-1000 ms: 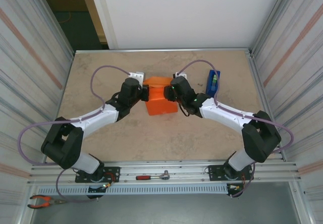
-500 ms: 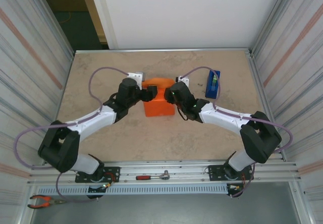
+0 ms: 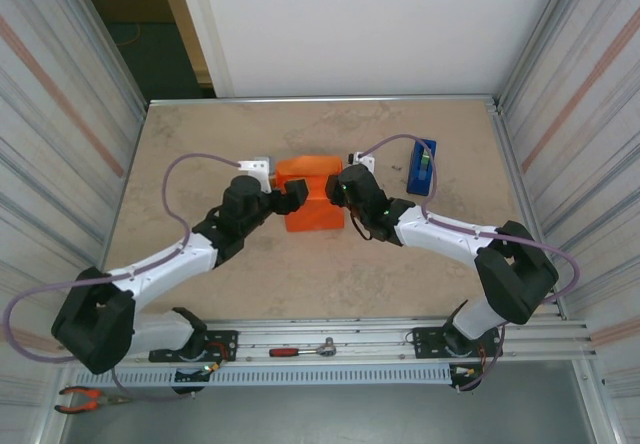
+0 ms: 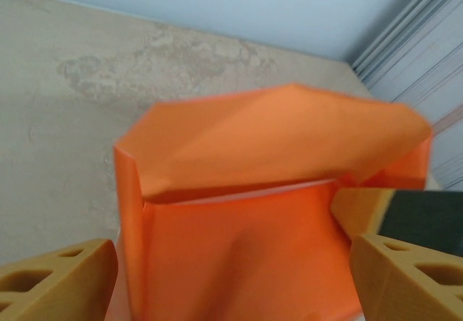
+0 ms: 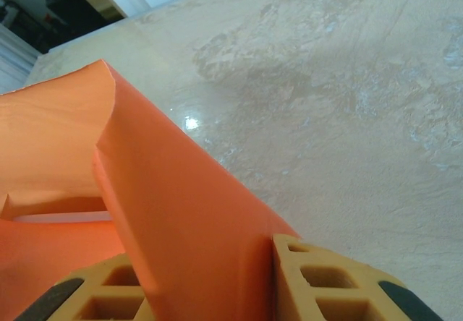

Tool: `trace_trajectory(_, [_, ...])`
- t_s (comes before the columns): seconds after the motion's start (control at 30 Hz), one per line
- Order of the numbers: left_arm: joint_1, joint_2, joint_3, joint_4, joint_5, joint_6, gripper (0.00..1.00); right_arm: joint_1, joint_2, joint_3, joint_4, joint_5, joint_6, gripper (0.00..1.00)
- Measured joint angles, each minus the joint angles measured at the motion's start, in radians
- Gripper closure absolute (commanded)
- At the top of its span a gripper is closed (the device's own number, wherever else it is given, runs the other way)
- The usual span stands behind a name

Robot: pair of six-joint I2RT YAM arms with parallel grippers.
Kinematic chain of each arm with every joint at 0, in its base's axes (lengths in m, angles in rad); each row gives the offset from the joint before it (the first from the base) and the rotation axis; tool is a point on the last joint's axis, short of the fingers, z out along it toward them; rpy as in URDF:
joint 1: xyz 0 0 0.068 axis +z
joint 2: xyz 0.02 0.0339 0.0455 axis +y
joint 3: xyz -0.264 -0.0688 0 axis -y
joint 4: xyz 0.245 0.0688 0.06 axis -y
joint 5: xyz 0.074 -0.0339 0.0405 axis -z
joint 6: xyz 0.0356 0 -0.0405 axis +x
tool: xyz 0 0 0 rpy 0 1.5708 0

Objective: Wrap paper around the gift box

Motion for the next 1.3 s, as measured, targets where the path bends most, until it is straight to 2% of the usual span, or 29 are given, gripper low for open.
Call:
trace_trajectory(0.2, [-0.001, 0.150, 0.059, 0.006, -0.063, 0.040, 0.17, -0.001, 0.001, 0.000, 0.000, 0.000, 0.000, 0.98])
trace_trajectory(0.33, [-0.001, 0.193, 0.092, 0.016, -0.100, 0.060, 0.23, -0.001, 0.001, 0.000, 0.003, -0.014, 0.000, 0.96])
trace_trajectory(0.43, [-0.006, 0.194, 0.093, 0.021, -0.112, 0.062, 0.30, -0.001, 0.002, 0.005, -0.003, -0.018, 0.000, 0.83])
trace_trajectory(0.57, [-0.006, 0.193, 0.093, 0.023, -0.131, 0.055, 0.41, -0.014, 0.002, 0.026, -0.041, -0.049, -0.002, 0.47])
trace_trajectory(0.63, [-0.006, 0.192, 0.093, 0.022, -0.139, 0.050, 0.45, -0.028, -0.002, 0.032, -0.074, -0.075, -0.007, 0.36])
trace_trajectory(0.77, [-0.014, 0.192, 0.093, 0.023, -0.162, 0.040, 0.49, -0.060, -0.041, 0.033, -0.151, -0.121, -0.027, 0.26])
trace_trajectory(1.1, [-0.035, 0.192, 0.098, 0.013, -0.211, 0.019, 0.52, -0.072, -0.119, 0.031, -0.195, -0.132, -0.072, 0.19])
trace_trajectory(1.3, [-0.039, 0.193, 0.105, 0.001, -0.217, 0.018, 0.52, -0.047, -0.054, 0.031, -0.138, -0.092, -0.115, 0.26])
